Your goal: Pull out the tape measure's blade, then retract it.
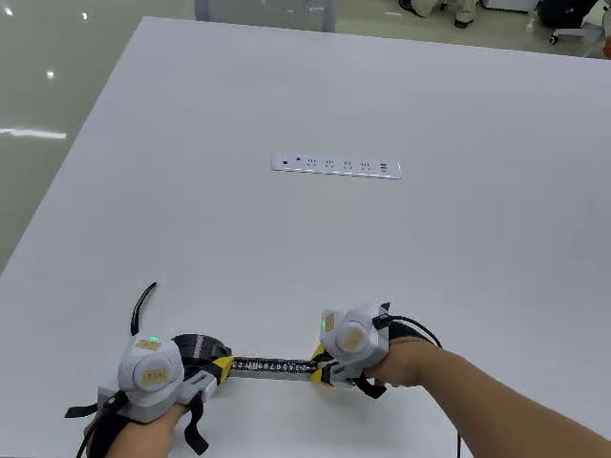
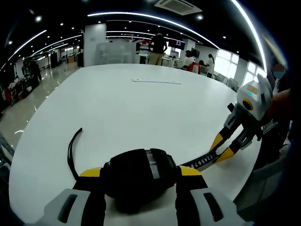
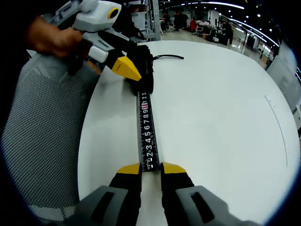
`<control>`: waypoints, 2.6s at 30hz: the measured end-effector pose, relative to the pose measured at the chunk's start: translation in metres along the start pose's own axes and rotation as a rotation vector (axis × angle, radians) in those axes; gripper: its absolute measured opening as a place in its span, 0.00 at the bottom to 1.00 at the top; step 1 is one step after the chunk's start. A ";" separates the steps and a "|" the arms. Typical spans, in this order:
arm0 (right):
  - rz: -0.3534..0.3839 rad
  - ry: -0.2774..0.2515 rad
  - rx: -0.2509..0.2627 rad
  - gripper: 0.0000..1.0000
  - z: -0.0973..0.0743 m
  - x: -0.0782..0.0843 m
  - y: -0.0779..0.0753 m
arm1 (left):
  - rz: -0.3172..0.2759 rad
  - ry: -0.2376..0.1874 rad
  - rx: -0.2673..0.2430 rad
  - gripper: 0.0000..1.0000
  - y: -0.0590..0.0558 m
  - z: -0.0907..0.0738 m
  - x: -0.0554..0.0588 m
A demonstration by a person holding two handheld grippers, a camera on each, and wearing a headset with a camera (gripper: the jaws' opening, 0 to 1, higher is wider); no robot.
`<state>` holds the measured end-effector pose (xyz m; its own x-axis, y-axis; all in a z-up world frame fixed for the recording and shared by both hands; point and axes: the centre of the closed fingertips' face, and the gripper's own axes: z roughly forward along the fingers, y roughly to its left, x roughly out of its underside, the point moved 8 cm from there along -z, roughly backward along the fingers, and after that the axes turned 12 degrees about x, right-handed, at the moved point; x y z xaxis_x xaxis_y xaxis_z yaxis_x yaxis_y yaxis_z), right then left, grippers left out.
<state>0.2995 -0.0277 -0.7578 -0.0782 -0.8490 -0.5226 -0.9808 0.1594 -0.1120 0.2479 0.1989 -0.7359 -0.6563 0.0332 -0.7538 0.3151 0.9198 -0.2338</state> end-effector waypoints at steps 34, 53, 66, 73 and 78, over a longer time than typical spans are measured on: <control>0.019 -0.029 -0.017 0.14 0.015 -0.022 0.003 | -0.006 -0.004 0.000 0.56 0.001 0.000 0.000; 0.031 -0.045 -0.024 0.14 0.023 -0.033 0.007 | -0.011 -0.007 0.002 0.56 0.001 0.000 0.000; 0.035 -0.060 -0.031 0.14 0.032 -0.046 0.010 | -0.015 -0.007 0.003 0.56 0.001 0.000 0.000; 0.048 -0.065 -0.034 0.14 0.037 -0.055 0.012 | -0.015 -0.007 0.003 0.56 0.001 0.000 0.000; 0.038 -0.065 -0.035 0.14 0.040 -0.058 0.013 | -0.016 -0.007 0.004 0.56 0.001 0.000 0.000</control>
<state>0.2985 0.0441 -0.7624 -0.1049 -0.8082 -0.5795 -0.9831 0.1723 -0.0623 0.2479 0.2001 -0.7360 -0.6566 0.0160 -0.7541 0.3074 0.9186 -0.2482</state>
